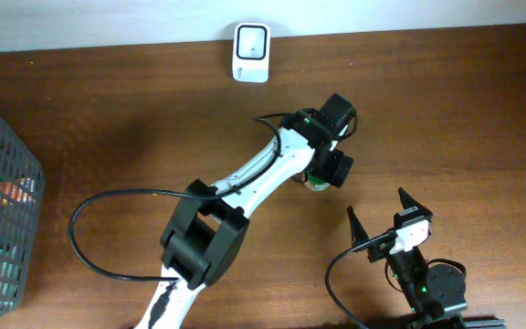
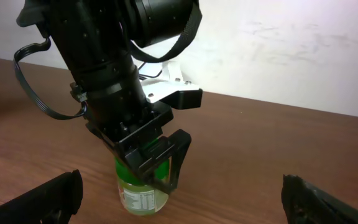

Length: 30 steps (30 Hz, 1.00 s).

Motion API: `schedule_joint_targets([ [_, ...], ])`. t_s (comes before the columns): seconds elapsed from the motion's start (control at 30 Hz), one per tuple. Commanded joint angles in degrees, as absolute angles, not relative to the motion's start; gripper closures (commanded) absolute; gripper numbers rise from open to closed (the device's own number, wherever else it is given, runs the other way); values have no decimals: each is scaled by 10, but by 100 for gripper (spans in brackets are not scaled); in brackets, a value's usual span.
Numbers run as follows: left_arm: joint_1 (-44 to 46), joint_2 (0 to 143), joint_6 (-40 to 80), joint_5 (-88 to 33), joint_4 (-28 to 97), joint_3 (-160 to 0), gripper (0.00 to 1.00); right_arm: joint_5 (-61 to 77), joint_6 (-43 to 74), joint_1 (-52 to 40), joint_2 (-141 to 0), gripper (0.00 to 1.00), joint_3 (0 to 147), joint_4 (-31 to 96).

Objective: Scan the item barcode
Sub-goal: 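Carry the green jar with the left gripper and set it on the table, then reach the left gripper into the basket and grasp the orange tissue pack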

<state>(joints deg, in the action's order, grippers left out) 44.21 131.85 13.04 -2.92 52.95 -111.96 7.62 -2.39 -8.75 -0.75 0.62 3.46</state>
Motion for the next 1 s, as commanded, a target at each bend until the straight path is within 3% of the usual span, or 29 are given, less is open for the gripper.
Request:
schedule_joint_targets([
  [0.0,420,1307,125,-10,553,-1160,1,82,-26,-85,-4,2,3,37],
  [0.2,301,1222,121,30,710,-1402,1,82,-26,-85,-4,2,3,37],
  [0.33,119,1152,122,42,816,-1524,1,82,-26,-85,-4,2,3,37],
  [0.5,-145,1107,137,39,856,-1525,0,82,-26,-85,-4,1,3,37],
  [0.57,-260,1115,146,37,877,-1521,0,82,-26,-85,-4,2,3,37],
  [0.7,-408,1157,150,-18,879,-1484,6,82,-26,-85,-4,2,3,37],
  [0.8,-444,1187,150,-35,850,-1402,7,82,-26,-85,-4,2,3,37],
  [0.97,-444,1192,173,-35,697,-1152,10,82,-26,-85,-4,2,3,37],
])
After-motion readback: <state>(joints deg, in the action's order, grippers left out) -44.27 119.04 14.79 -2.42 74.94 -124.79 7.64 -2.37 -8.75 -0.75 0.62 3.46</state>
